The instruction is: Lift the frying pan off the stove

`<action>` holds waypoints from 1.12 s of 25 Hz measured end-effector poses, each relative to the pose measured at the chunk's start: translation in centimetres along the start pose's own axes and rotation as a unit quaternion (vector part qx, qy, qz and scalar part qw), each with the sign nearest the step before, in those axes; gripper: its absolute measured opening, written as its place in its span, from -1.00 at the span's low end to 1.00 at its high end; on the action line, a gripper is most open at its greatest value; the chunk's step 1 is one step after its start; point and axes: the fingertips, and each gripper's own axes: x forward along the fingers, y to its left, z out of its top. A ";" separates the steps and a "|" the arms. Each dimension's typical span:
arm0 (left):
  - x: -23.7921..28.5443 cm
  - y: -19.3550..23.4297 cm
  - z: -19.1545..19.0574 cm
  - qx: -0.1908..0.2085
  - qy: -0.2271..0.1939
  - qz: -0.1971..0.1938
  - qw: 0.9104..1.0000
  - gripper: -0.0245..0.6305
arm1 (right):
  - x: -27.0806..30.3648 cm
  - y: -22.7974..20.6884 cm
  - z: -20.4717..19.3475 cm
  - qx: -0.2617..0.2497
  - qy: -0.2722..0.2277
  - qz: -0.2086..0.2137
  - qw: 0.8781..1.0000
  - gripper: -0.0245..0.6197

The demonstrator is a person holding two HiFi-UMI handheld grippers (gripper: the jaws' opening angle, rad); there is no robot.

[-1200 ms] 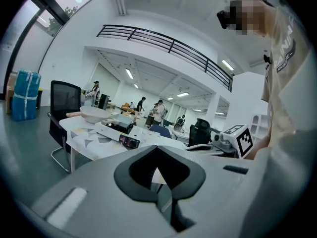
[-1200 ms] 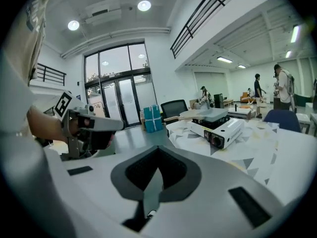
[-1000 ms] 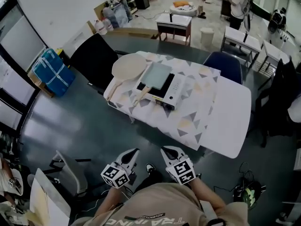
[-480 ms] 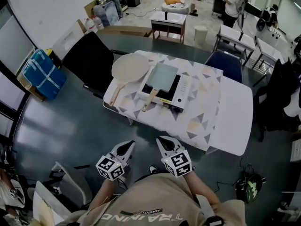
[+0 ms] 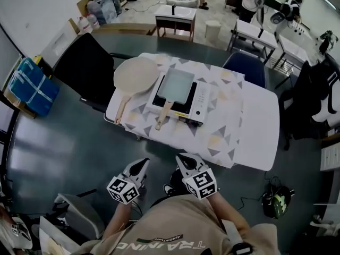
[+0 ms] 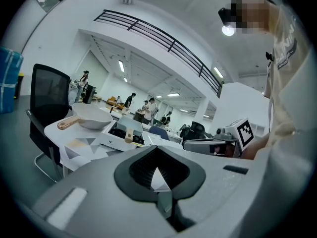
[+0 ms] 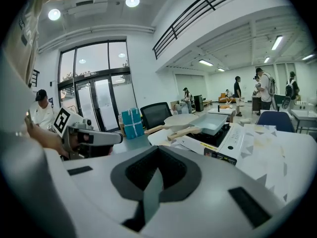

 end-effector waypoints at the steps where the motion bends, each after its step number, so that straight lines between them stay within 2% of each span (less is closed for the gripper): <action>1: 0.4 0.3 0.1 0.000 0.002 -0.001 1.000 -0.93 | 0.6 -0.4 0.0 0.006 0.000 0.000 1.000 -0.93; 7: 2.0 3.0 1.3 -0.001 0.025 0.013 1.000 -0.93 | 4.8 -2.1 1.6 0.012 -0.006 0.018 1.000 -0.93; 13: 6.0 6.9 4.6 0.023 0.051 0.017 0.998 -0.93 | 9.5 -6.5 3.8 0.027 -0.019 0.018 0.999 -0.94; 21: 11.6 8.8 7.5 0.037 0.074 -0.009 0.997 -0.93 | 12.8 -10.2 6.0 0.019 -0.022 0.018 0.999 -0.94; 28: 14.3 10.1 7.4 0.023 0.105 -0.034 0.994 -0.93 | 12.2 -12.1 6.0 0.032 -0.016 -0.017 0.999 -0.93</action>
